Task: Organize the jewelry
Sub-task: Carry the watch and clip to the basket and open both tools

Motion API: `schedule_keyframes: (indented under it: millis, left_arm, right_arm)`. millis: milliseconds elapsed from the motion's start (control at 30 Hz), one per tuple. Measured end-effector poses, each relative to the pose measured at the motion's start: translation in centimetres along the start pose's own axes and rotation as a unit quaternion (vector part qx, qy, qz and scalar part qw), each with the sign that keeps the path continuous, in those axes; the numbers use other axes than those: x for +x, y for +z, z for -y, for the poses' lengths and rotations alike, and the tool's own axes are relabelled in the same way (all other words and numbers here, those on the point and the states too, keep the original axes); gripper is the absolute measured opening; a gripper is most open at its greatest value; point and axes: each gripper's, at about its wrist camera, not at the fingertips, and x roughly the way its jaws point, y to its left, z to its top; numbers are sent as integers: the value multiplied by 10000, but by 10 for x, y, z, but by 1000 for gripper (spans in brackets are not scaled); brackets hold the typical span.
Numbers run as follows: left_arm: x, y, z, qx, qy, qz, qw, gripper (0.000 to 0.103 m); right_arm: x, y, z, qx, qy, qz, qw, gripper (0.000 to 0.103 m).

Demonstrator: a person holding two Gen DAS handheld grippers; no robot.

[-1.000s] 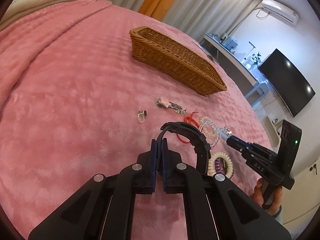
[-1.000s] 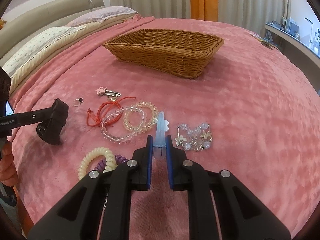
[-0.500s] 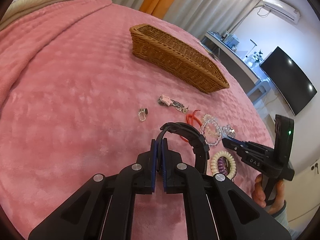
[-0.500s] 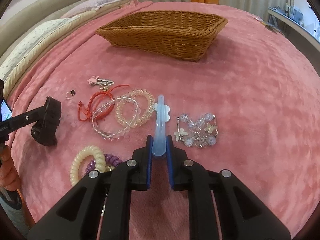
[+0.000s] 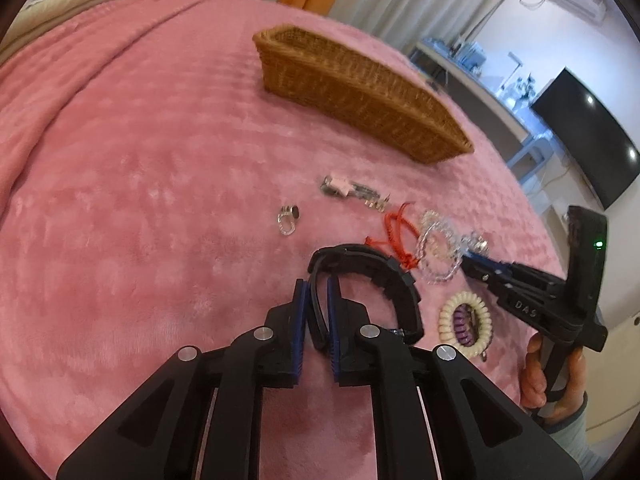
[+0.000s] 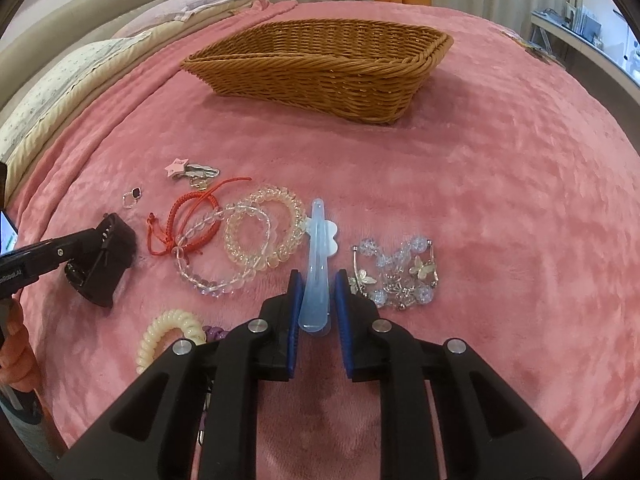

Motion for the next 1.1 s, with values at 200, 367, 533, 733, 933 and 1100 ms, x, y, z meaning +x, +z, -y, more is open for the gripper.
schedule_keyframes:
  millis: [200,367,533,733,933,1100]
  left_arm:
    - [11,11,-3,75,-21,-415,9991,6]
    - [1,2,0,65,-207,0,9998,3]
    - [-26,7,17,234,-372,511,9977,3]
    - [-49,24,39,400,-501,859,9942,3]
    - [-57,66,52,357,-431,1150,9918,3]
    - [-47,123,65,410,-236,1518,9873,3]
  right_arm:
    - [-2,-2,-3,-72,-30,93,9999,11]
    - [-21,-8,-1,-31,129,466,9988,11]
    - [-60,-8,-7,-219,60,985,9949,10]
    - [-100,11,-8,-271,148,1390,9898,10]
    - [-125,56,-11,-354,87,1852,9820,10]
    - [-115,110,-8,-258,163,2248,9739,10]
